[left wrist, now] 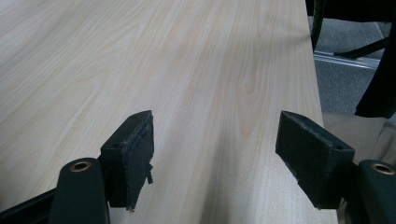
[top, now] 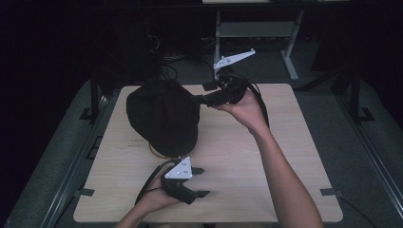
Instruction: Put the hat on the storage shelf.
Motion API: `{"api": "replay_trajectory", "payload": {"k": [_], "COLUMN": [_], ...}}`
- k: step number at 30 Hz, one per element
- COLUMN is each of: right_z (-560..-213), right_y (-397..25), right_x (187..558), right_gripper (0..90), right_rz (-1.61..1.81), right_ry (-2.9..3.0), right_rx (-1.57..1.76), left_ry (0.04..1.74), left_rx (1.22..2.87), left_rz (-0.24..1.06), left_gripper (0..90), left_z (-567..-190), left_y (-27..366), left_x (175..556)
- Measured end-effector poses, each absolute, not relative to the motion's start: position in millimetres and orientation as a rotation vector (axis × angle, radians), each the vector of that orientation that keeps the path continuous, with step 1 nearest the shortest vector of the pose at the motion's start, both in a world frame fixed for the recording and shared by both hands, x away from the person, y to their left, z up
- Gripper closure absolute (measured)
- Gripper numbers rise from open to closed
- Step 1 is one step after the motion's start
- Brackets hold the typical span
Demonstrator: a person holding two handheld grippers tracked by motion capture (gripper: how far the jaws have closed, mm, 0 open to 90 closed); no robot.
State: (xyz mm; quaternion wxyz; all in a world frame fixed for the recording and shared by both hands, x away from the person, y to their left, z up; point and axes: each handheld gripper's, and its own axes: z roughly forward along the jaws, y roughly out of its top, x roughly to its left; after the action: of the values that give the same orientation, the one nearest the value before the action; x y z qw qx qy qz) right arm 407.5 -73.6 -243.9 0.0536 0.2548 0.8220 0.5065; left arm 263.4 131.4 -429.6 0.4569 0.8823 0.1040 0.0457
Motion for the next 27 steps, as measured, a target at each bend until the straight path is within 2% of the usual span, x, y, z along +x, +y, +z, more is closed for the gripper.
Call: {"api": "replay_trajectory", "payload": {"k": [27], "right_z": [-277], "right_y": [-139], "right_x": [378], "right_gripper": [25.5], "right_rz": [1.522], "right_ry": [2.474], "right_rx": [0.891], "left_ry": [0.256], "left_rx": [2.178], "left_rz": [0.120], "left_gripper": [27.4], "left_z": [-431], "left_y": [134], "left_x": [265]}}
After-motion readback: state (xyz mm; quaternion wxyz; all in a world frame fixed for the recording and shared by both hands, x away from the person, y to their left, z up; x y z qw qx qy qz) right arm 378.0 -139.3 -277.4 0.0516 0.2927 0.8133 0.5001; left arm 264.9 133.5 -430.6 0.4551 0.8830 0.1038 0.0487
